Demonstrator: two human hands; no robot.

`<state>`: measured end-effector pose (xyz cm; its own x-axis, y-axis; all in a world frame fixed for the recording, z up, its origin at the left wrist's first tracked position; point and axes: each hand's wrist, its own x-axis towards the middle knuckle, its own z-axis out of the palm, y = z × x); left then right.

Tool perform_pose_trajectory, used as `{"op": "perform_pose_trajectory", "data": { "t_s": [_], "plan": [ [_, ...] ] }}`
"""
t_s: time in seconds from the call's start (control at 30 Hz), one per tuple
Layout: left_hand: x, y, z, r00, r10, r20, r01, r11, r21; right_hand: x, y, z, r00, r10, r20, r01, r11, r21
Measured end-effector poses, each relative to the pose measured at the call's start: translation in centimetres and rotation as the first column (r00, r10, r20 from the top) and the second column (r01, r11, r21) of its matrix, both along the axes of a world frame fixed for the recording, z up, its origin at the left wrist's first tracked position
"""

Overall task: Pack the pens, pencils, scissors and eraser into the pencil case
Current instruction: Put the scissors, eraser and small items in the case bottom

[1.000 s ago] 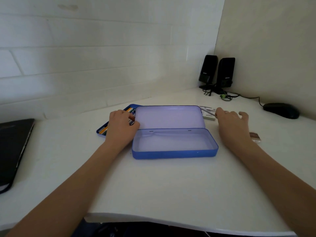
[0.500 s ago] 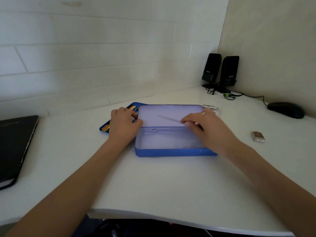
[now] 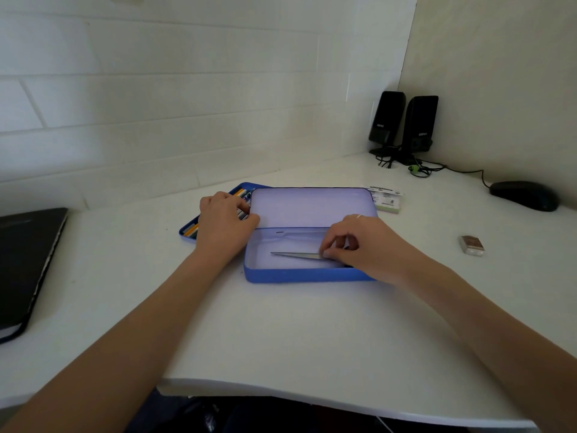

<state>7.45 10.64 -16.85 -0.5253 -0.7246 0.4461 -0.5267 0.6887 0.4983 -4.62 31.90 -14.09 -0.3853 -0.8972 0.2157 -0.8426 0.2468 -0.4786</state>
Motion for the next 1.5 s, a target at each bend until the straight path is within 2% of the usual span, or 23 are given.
{"op": "perform_pose_trajectory", "data": {
  "t_s": [0.2, 0.27, 0.37, 0.43, 0.5, 0.73, 0.9, 1.13, 1.4, 1.5],
  "plan": [
    [0.0, 0.1, 0.0, 1.0, 0.003, -0.005, -0.003, 1.0, -0.015, -0.9, 0.3, 0.0, 0.998, -0.009, 0.055, 0.01, 1.0, -0.01],
    [0.0, 0.1, 0.0, 1.0, 0.001, -0.01, -0.001, 1.0, -0.019, -1.3, 0.3, -0.1, 0.997, -0.007, 0.072, 0.012, 0.998, -0.063],
    [0.0, 0.0, 0.0, 1.0, -0.003, -0.012, 0.002, 1.0, -0.016, -2.7, 0.3, -0.1, 0.991, -0.088, 0.097, 0.105, 0.977, -0.185],
    [0.1, 0.1, 0.0, 1.0, -0.003, -0.017, 0.002, 1.0, -0.012, -3.6, 0.6, 0.2, 0.977, -0.104, 0.185, 0.145, 0.964, -0.222],
    [0.1, 0.2, 0.1, 1.0, -0.003, -0.026, 0.003, 1.0, -0.007, -3.8, 1.1, 0.6, 0.962, -0.046, 0.271, 0.103, 0.974, -0.201],
    [0.2, 0.1, 0.1, 1.0, -0.004, -0.018, 0.004, 1.0, -0.005, -3.1, 2.0, 0.8, 0.987, 0.1, 0.123, -0.104, 0.994, 0.03],
    [0.1, 0.2, 0.1, 1.0, -0.001, -0.025, 0.001, 1.0, -0.002, -2.8, 2.3, 1.2, 0.968, 0.166, 0.186, -0.181, 0.981, 0.064],
    [0.1, 0.2, 0.1, 0.999, -0.002, -0.033, 0.002, 1.0, 0.0, -1.7, 1.9, 1.2, 0.923, 0.261, 0.283, -0.286, 0.957, 0.049],
    [0.0, 0.0, -0.1, 1.0, -0.009, -0.03, 0.009, 1.0, -0.002, -1.2, 0.9, 0.5, 0.957, 0.247, 0.15, -0.25, 0.968, -0.002],
    [0.1, -0.1, -0.1, 0.999, -0.011, -0.031, 0.011, 1.0, -0.006, -1.1, 0.8, 0.5, 0.956, 0.245, 0.161, -0.248, 0.969, -0.003]
  ]
}}
